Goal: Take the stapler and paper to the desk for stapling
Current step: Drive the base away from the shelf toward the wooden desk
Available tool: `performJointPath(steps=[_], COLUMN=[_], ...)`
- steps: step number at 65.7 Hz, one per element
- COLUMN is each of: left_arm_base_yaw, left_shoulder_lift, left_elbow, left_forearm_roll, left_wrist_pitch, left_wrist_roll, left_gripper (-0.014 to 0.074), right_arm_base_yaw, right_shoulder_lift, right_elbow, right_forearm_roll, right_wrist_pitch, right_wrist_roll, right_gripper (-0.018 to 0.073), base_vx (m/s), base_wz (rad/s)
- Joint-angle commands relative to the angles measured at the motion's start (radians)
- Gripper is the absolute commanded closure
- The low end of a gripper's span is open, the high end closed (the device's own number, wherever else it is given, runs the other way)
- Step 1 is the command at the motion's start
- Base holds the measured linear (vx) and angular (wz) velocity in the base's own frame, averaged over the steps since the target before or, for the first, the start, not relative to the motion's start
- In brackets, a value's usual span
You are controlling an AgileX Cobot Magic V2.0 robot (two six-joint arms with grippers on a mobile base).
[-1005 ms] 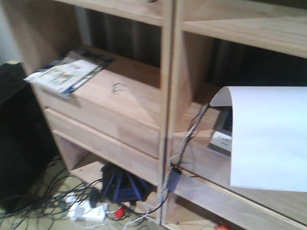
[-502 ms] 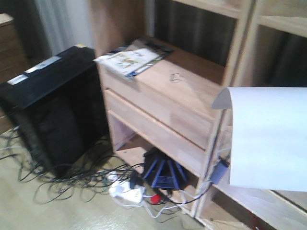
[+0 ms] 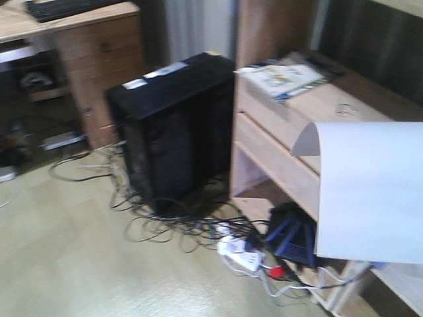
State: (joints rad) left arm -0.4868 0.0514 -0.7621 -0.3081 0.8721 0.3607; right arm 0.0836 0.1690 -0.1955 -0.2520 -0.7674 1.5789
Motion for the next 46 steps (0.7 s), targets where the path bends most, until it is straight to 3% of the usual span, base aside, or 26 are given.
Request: performJointPath(steps=[1,46], left_arm_base_yaw=[-0.001,0.0], left_shoulder_lift=[0.02,0.02], left_elbow=[-0.023,-0.023], left_forearm_roll=[-0.025,-0.025], left_wrist_pitch=[-0.115,-0.115], left_wrist_roll=[0.0,0.0], left_gripper=[0.0603,0.0603], right_arm_base_yaw=[-0.005,-0.005], right_shoulder_lift=[0.013,0.013], right_elbow=[-0.028,-0.028], right_forearm_roll=[0.007,0.007], right_wrist_pitch=[-0.038,-0.04], right_wrist_roll=[-0.007,-0.007], right_gripper=[0.0562,0.0562], base_vx=[-0.08,-0.02], base_wz=[0.63,0.57])
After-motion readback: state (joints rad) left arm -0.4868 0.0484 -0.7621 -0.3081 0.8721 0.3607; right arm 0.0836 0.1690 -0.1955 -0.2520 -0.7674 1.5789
